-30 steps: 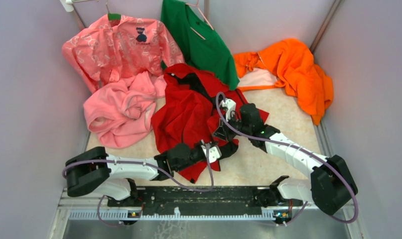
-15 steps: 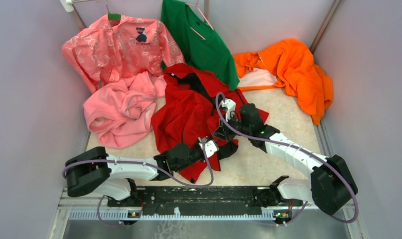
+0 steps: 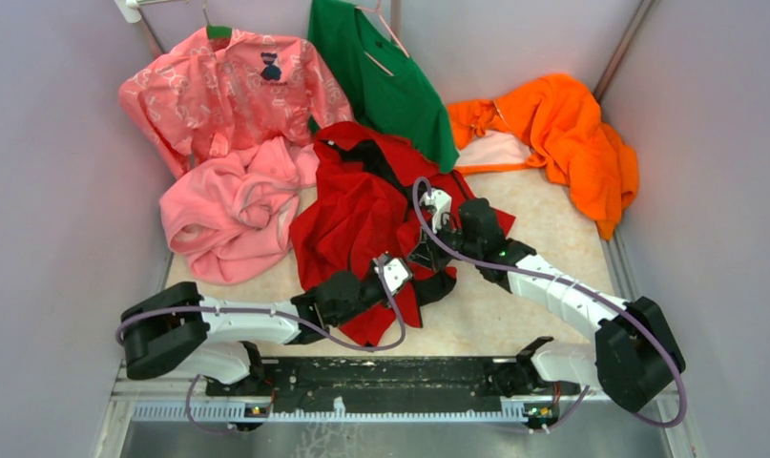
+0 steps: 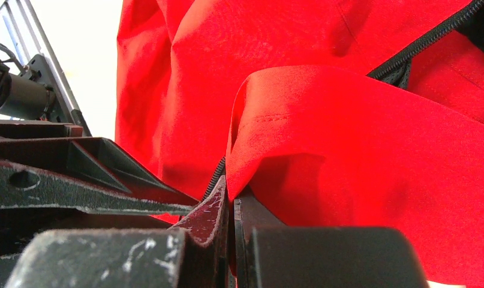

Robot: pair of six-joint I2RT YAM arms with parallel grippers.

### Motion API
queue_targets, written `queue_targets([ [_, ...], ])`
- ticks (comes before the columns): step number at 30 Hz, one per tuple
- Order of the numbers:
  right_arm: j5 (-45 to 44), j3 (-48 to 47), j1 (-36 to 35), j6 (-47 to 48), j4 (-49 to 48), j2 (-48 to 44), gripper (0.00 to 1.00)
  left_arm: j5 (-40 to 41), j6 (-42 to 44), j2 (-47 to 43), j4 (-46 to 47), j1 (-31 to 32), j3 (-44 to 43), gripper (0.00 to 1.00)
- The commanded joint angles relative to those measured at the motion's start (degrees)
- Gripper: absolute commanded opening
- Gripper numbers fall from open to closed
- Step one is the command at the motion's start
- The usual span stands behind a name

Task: Zip up the jacket
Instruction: Adjust the zipper on the jacket.

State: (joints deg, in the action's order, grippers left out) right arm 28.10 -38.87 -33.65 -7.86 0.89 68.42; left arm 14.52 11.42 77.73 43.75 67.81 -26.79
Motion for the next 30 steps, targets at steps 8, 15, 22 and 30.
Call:
queue_targets([
  [8, 0.4, -0.7, -1.1, 1.0, -2.3, -0.7, 0.0, -0.5, -3.6, -0.9, 1.7, -0.8, 0.1, 0.32],
  [15, 0.5, -0.7, -1.2, 1.0, -2.3, -0.5, 0.0, -1.1, -4.2, -0.4, 2.4, -1.1, -0.4, 0.31],
  [22, 0.5, -0.7, -1.2, 1.1, -2.2, -0.5, 0.0, -1.5, -3.7, 0.7, 1.4, -1.4, -1.8, 0.3],
  [30, 0.5, -0.8, -1.3, 1.1, -2.3, -0.3, 0.0, -3.5, -1.1, 2.5, -2.6, -1.4, -4.6, 0.29],
])
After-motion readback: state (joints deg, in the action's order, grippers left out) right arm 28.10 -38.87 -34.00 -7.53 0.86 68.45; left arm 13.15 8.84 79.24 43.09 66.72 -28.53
